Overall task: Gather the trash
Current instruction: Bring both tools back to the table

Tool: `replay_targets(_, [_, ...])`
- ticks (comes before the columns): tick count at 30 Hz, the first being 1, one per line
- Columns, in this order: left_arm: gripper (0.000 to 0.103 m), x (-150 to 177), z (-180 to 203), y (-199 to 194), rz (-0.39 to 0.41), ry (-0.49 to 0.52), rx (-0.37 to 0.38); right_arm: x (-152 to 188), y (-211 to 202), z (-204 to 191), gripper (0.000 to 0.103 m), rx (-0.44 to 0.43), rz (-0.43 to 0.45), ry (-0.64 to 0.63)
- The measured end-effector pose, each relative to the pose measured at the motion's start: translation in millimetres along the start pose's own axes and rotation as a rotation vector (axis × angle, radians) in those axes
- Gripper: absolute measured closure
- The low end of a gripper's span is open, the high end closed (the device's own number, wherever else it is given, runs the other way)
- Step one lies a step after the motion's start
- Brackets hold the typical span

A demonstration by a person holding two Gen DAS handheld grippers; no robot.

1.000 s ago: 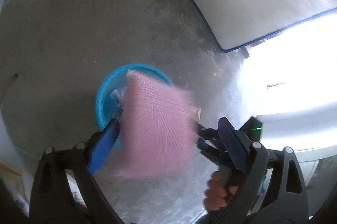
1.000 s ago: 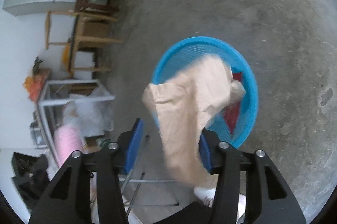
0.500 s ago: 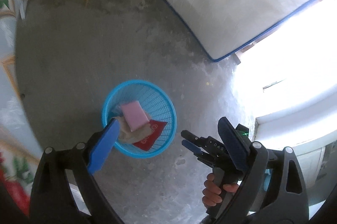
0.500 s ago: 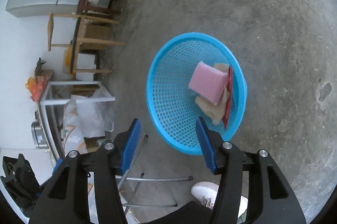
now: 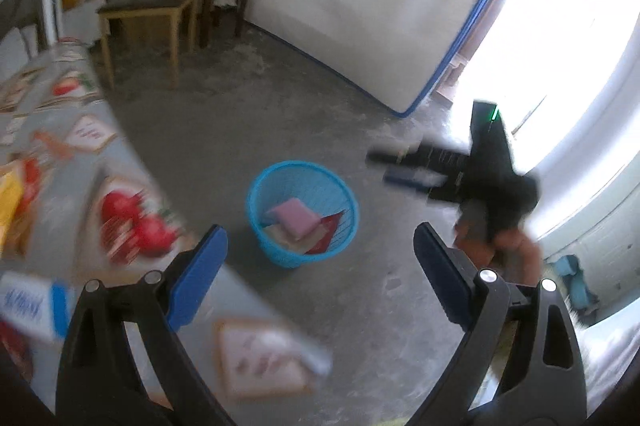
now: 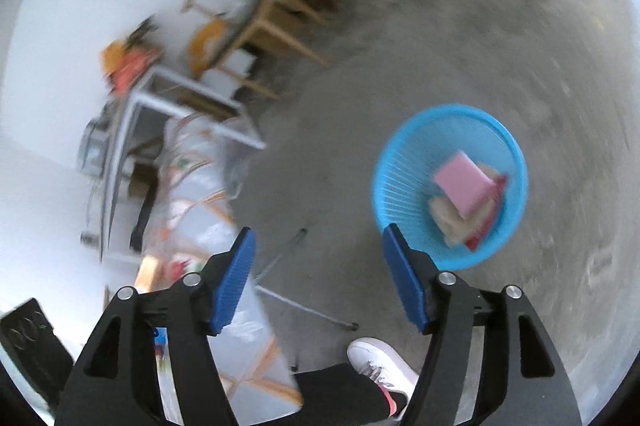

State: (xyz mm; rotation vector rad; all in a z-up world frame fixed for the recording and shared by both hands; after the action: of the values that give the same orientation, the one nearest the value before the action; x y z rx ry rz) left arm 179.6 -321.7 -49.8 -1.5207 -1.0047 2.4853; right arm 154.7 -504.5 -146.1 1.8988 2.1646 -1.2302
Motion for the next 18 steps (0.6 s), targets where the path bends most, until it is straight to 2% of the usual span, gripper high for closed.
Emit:
replay_targets(2, [0.013, 15.2, -14.3, -26.2, 0.015, 0.013, -0.041, 1.3, -2.7, -34.3, 0.03, -0.046, -0.006, -0.072])
replay_targets(6, [0.013, 36.7, -45.7, -73.7, 0.042, 0.035, -0.153, 24.3, 3.6, -104.7, 0.029, -0.139, -0.083, -0.225])
replay_targets(9, [0.013, 53.0, -71.7, -111.2, 0.071, 0.041, -0.252, 55.8, 16.5, -154.6, 0.029, -0.199, -0.167, -0.333])
replay_targets(12, [0.013, 69.7, -99.5, -141.5, 0.111, 0.008, -0.372, 84.5, 28.6, -190.4, 0.029, -0.231, -0.228, -0.406])
replay_targets(18, [0.013, 78.5, -144.9, -190.9, 0.231, -0.01, -0.592, 141.4, 53.3, -245.7, 0.029, -0.282, -0.363, -0.464])
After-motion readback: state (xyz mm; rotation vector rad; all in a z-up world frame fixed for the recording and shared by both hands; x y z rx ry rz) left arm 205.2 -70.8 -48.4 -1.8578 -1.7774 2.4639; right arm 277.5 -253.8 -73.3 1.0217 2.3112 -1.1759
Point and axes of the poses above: each gripper's, at about its wrist camera, not at the fingertips, and y roughly the way its jaws point, z to its right, x to its underside, the point moved 9 cm from there along y, roughly the way its jaws point, and after that the axes turned 14 degrees about z, right-handed, at the moved point
